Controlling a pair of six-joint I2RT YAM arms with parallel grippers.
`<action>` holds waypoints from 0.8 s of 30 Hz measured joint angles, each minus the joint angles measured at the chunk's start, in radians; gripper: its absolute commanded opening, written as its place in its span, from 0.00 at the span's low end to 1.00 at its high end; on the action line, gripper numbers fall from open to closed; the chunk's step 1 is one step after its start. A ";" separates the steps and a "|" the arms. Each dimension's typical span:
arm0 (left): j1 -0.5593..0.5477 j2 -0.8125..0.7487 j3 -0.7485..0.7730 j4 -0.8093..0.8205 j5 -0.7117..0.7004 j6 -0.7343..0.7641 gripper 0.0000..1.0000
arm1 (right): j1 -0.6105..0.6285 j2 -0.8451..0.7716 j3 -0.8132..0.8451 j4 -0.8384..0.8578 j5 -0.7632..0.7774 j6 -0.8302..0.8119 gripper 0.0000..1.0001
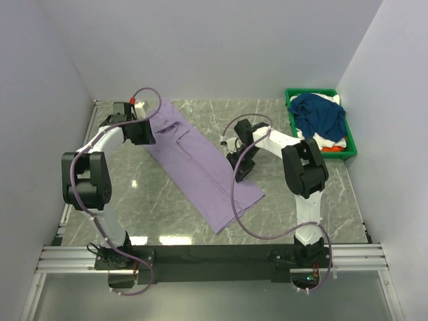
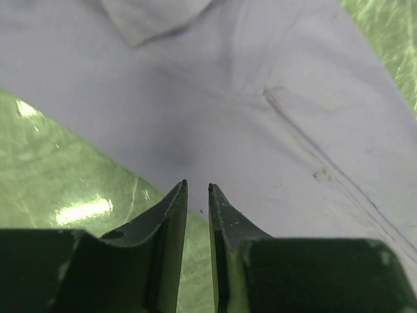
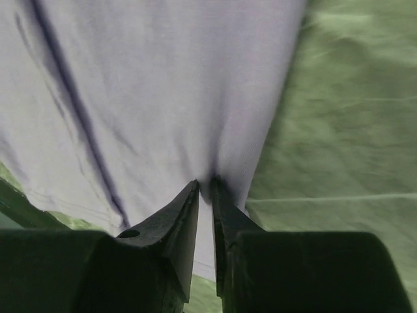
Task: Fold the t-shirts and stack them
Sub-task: Fold the tshirt
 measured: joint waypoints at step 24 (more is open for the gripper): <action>-0.124 0.434 0.395 -0.051 -0.033 -0.053 0.20 | 0.113 -0.193 -0.237 -0.061 -0.383 -0.049 0.30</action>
